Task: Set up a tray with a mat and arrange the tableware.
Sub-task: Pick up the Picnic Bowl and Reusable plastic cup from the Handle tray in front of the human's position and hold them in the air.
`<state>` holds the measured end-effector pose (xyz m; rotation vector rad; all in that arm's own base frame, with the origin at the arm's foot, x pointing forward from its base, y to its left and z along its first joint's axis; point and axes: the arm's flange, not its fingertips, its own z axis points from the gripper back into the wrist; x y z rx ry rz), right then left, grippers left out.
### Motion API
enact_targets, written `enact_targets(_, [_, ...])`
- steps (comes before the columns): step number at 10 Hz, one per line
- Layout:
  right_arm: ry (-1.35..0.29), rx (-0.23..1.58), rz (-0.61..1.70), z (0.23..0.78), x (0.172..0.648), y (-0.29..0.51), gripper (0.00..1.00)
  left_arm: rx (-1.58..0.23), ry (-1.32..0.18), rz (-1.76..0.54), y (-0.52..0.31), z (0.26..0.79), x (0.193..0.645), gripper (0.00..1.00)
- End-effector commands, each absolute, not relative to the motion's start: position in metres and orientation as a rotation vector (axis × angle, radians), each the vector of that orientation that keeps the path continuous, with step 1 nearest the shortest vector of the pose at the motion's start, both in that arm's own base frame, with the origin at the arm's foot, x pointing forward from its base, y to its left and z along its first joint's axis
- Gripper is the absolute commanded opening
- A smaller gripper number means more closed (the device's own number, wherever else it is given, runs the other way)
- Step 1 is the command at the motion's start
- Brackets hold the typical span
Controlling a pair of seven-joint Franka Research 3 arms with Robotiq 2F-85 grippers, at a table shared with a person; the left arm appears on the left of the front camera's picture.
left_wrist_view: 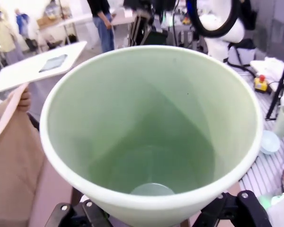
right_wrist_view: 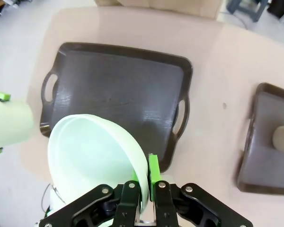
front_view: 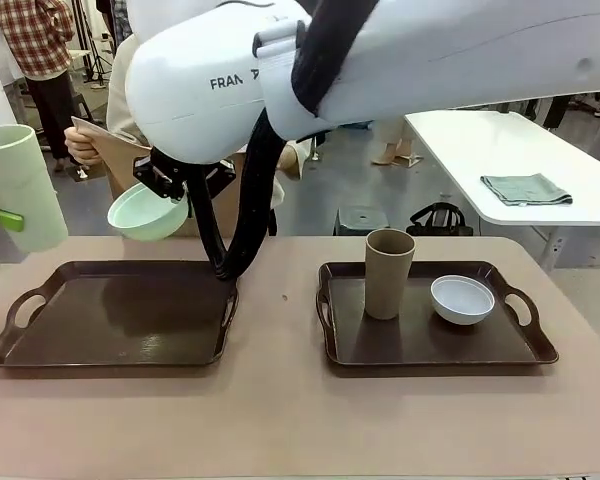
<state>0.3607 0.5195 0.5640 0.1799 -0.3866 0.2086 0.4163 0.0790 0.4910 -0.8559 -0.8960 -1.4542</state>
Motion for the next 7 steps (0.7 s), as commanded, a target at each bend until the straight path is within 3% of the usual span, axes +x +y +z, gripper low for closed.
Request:
enact_targets(1, [-0.427, 0.186, 0.177, 0.559, 0.35, 0.513, 0.0, -0.851, -0.928, -1.422, 0.083, 0.507, 0.401, 0.0])
enact_targets(7, [-0.395, 0.185, 0.208, 0.568, 0.354, 0.52, 0.0, -0.843, -0.912, -1.454, 0.082, 0.503, 0.409, 0.0])
